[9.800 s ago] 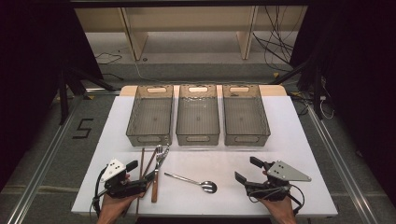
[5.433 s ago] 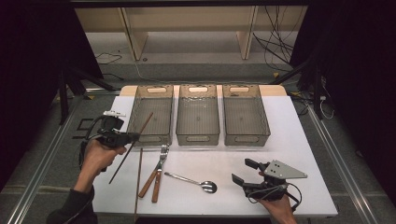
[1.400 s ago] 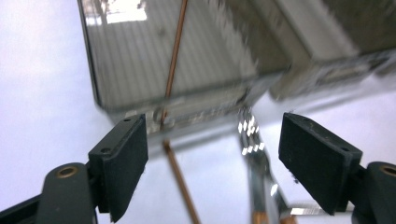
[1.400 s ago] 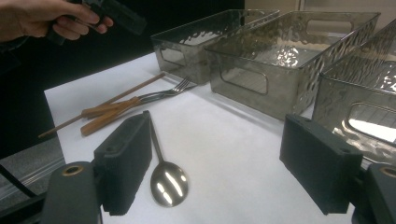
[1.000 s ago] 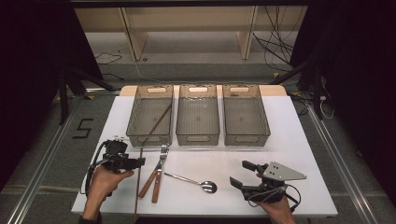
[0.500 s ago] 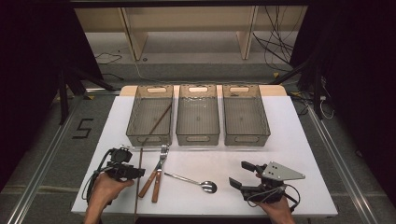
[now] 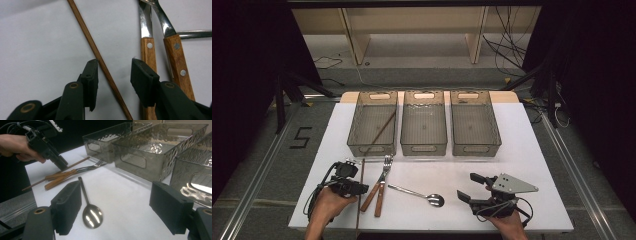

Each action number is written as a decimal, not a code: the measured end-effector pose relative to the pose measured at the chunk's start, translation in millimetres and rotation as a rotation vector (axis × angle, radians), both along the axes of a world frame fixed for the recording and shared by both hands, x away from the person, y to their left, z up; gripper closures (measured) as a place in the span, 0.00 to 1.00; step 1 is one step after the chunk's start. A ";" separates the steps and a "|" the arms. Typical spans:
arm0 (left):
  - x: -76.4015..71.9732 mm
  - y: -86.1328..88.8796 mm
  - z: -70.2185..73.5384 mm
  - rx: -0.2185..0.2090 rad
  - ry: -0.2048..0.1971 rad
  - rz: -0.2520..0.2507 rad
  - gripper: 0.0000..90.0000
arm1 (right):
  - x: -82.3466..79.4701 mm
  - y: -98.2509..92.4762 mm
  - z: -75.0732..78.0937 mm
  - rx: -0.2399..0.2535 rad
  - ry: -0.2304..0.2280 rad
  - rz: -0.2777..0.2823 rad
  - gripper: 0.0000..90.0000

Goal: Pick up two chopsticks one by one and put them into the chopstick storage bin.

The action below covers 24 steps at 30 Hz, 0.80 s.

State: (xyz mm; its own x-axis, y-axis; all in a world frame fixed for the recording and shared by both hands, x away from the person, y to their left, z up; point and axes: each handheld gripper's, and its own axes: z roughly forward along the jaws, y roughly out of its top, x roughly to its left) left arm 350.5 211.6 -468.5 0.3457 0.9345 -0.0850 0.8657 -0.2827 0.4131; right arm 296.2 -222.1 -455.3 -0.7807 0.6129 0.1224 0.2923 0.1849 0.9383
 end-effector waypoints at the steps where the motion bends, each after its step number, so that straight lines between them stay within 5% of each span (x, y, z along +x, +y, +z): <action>1: 0.3 -0.2 -0.5 0.006 0.005 -0.007 0.65 | 0.0 -0.2 0.0 0.000 0.001 0.000 0.29; 12: 0.3 -5.7 -3.9 0.063 -0.014 -0.011 0.72 | 0.1 -0.3 -0.3 0.000 0.002 0.001 0.29; 24: 0.8 0.5 -4.1 0.042 -0.030 0.000 0.85 | 0.2 0.2 -0.4 -0.001 0.003 0.002 0.29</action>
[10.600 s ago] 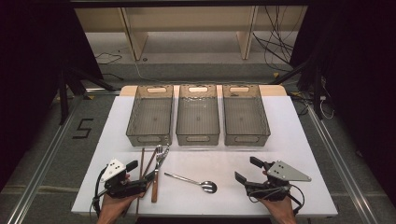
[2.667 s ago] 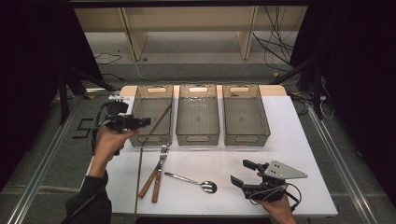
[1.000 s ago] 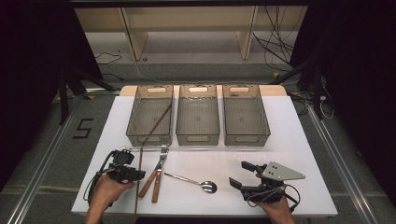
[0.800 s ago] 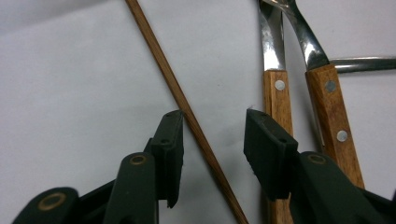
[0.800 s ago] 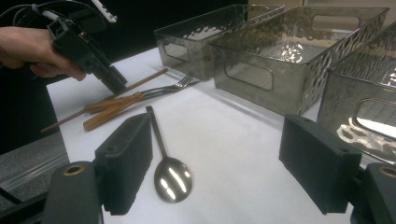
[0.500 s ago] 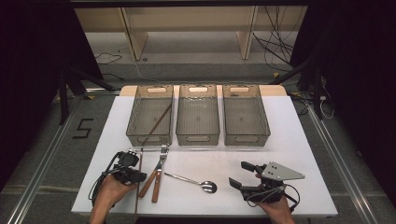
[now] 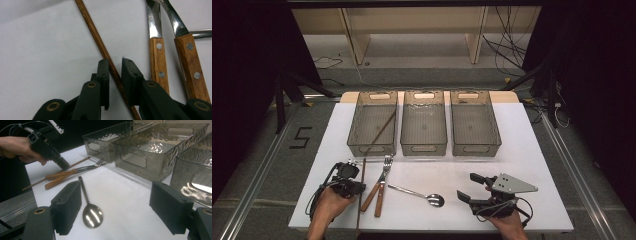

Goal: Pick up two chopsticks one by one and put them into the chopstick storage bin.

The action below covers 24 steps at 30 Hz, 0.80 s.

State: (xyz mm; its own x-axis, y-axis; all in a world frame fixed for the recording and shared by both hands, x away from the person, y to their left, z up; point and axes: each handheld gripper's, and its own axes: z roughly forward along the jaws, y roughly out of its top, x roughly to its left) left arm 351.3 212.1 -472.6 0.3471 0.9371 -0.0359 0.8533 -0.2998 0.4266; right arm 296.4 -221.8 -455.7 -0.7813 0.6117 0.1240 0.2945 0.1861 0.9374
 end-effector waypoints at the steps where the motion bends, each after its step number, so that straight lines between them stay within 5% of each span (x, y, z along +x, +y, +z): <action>1: 0.0 0.4 0.3 0.001 -0.002 0.001 0.86 | 0.0 -0.1 0.1 0.000 -0.001 0.000 0.29; 24: 1.9 2.4 1.1 0.024 0.007 0.008 0.90 | 0.0 0.7 0.0 -0.001 0.001 0.001 0.29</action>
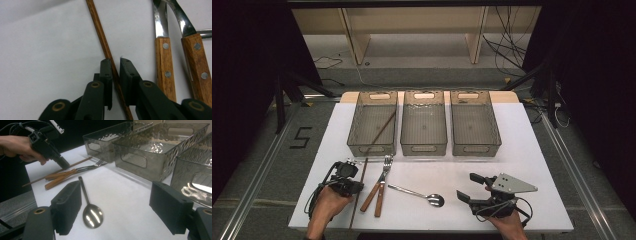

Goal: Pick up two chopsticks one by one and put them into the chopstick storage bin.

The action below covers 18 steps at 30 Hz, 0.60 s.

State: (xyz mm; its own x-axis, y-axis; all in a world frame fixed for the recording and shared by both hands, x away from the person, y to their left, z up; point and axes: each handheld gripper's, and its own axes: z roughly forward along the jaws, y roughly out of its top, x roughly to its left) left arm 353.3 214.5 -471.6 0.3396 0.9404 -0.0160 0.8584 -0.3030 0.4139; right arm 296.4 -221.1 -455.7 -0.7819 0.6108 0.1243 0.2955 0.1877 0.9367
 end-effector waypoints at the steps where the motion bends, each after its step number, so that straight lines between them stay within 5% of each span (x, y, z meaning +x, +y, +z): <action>1: 0.4 0.4 0.1 0.000 0.002 -0.001 0.91 | -0.1 0.0 0.0 -0.001 -0.001 0.001 0.29; 18: 4.9 10.5 1.2 -0.005 0.023 -0.009 0.94 | 1.3 -0.5 -0.3 0.004 -0.001 -0.001 0.29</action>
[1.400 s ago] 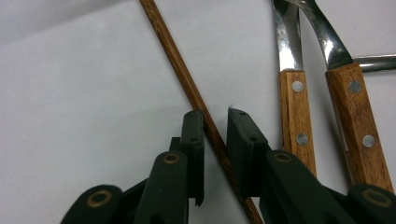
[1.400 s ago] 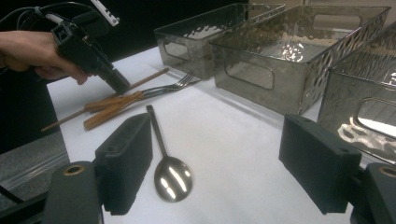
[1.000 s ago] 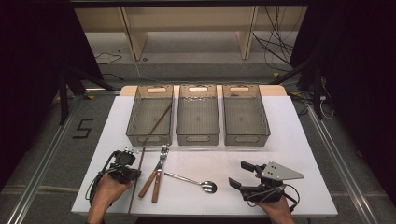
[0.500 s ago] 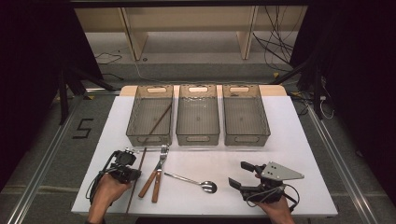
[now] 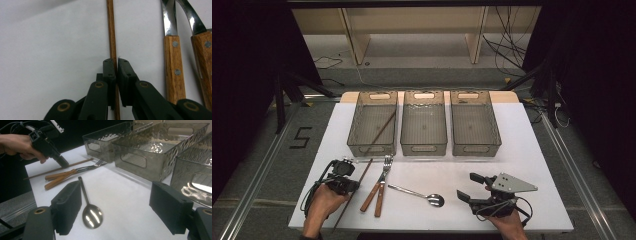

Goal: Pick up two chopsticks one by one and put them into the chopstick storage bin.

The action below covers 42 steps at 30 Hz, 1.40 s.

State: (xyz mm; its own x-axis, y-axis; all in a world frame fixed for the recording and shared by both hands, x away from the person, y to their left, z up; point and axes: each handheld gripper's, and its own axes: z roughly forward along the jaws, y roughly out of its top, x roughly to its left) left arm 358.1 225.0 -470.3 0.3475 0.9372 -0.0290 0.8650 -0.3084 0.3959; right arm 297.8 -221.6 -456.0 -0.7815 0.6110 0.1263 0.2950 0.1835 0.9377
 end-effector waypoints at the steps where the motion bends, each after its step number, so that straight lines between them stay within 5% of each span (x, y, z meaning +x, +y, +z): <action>1: 0.2 0.4 0.0 -0.001 0.002 -0.003 0.94 | -0.1 -0.1 0.2 0.001 0.002 0.000 0.29; 26: -2.1 5.6 7.1 -0.011 -0.001 -0.045 0.95 | -0.1 -0.5 0.5 0.000 0.000 -0.001 0.29; 42: -9.3 16.9 58.4 -0.071 -0.117 -0.061 0.95 | 0.2 -1.4 1.4 0.008 -0.001 -0.007 0.29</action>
State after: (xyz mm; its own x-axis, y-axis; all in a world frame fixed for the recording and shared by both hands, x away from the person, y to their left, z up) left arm 348.8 241.9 -411.9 0.4083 0.9115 -0.0501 0.7921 -0.3265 0.5157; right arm 298.0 -223.1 -454.6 -0.7771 0.6156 0.1308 0.2956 0.1736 0.9394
